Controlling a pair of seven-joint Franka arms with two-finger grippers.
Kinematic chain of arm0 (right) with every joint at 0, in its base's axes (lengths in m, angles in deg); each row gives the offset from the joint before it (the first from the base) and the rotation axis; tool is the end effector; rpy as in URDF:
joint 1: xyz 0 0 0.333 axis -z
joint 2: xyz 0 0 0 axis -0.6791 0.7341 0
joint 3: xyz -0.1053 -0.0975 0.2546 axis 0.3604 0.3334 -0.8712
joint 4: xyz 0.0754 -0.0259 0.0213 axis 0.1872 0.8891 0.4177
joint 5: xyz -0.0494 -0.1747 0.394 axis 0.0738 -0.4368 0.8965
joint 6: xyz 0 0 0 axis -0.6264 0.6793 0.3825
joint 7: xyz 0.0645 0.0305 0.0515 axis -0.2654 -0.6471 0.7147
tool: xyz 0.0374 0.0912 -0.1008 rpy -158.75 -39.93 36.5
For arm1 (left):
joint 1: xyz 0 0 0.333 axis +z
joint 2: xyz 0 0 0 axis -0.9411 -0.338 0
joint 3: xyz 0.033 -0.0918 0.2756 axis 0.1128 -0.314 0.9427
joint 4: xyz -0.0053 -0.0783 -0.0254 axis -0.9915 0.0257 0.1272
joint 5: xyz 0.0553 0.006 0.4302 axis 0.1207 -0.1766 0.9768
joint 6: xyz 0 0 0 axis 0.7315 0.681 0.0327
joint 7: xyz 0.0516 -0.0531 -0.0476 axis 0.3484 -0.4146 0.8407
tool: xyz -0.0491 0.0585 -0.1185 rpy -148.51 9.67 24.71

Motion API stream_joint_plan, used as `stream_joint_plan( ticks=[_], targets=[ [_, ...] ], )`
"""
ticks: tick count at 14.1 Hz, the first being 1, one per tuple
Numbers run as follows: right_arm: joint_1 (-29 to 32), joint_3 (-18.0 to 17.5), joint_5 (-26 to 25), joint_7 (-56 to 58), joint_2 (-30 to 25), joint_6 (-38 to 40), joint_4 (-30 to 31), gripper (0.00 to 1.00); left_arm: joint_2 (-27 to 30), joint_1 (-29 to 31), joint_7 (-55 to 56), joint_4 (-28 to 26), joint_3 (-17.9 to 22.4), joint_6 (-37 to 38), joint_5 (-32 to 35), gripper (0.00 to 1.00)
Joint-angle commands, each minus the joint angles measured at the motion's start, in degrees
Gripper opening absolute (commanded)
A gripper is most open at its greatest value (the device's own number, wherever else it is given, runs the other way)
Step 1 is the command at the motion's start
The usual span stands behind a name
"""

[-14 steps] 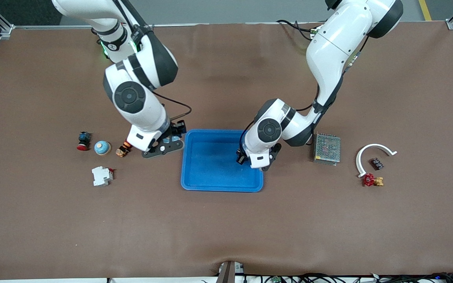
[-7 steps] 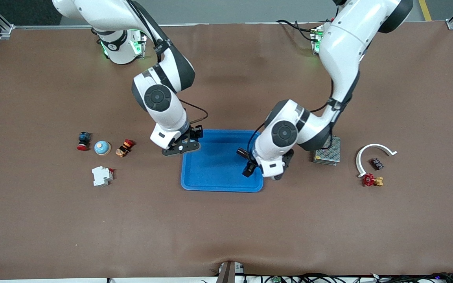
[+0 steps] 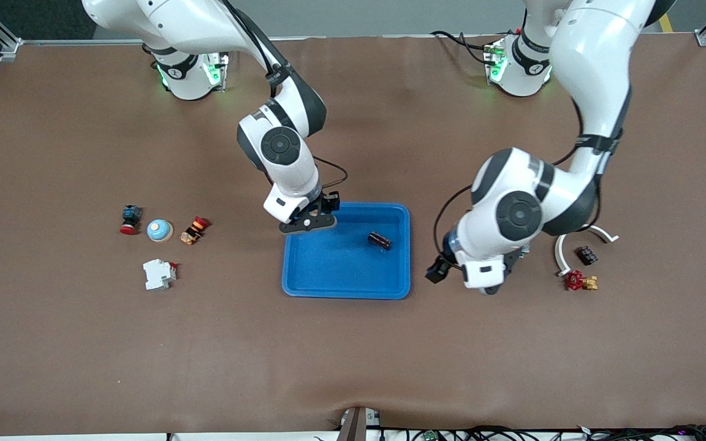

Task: Place electrolytic capacitor and blue bell in tray
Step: 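Release the capacitor in the tray while the right gripper carries the bell, then set the bell in the tray while the left gripper returns to the capacitors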

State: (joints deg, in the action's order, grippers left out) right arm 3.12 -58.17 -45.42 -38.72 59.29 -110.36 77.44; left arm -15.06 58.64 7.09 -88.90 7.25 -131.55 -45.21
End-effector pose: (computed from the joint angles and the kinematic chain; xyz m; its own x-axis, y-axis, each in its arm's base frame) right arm 0.5216 0.4338 0.1772 0.9913 0.1310 0.0114 0.1314 -0.9890 -0.0678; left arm 0.6649 -0.3063 0.2849 0.6189 0.7696 -0.1571 0.7772 -0.6290 -0.0194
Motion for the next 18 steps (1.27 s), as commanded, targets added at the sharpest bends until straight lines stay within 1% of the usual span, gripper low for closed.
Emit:
stream_joint_plan(
  ticks=[1, 3, 4, 7, 10, 15, 17, 18],
  targets=[
    [-0.7, 0.84, -0.26, -1.35, 3.23, -1.07, -2.89, 0.43, 2.82, 4.12, -6.46, -1.23, -0.14, 4.92, 0.9, 1.0],
    [-0.87, 0.84, -0.26, -1.35, 5.7, -1.33, -4.83, 0.43, 3.26, 6.58, -9.19, -1.4, -0.14, 6.34, 0.99, 1.0],
    [-0.87, 0.84, -0.35, -1.35, 5.97, -1.33, -4.92, 0.43, 3.26, 7.64, -10.42, -1.49, -0.14, 6.87, 1.16, 1.0],
    [-0.96, 0.84, -0.44, -1.35, 7.54, -3.69, -4.84, 0.43, 3.87, 10.28, -14.38, -2.63, -0.22, 8.45, 4.4, 1.0],
    [-1.66, 0.92, -0.44, -1.35, 8.87, -5.46, -4.84, 0.43, 4.93, 13.88, -20.7, -5.18, -0.22, 8.45, 5.12, 1.0],
    [-2.28, 1.1, -0.61, -1.26, 9.75, -6.34, -4.66, 0.45, 4.32, 20.03, -30.54, -7.11, -0.22, 8.02, 5.21, 1.0],
    [-2.37, 1.1, -0.61, -1.26, 9.84, -6.43, -4.58, 0.47, 4.05, 21.61, -33.28, -8.69, -0.14, 6.7, 5.29, 1.0],
    [-2.37, 1.1, -0.7, -1.26, 9.84, -6.43, -4.49, 0.49, 3.96, 22.49, -34.33, -9.92, -0.14, 5.39, 6.51, 1.0]
  ],
)
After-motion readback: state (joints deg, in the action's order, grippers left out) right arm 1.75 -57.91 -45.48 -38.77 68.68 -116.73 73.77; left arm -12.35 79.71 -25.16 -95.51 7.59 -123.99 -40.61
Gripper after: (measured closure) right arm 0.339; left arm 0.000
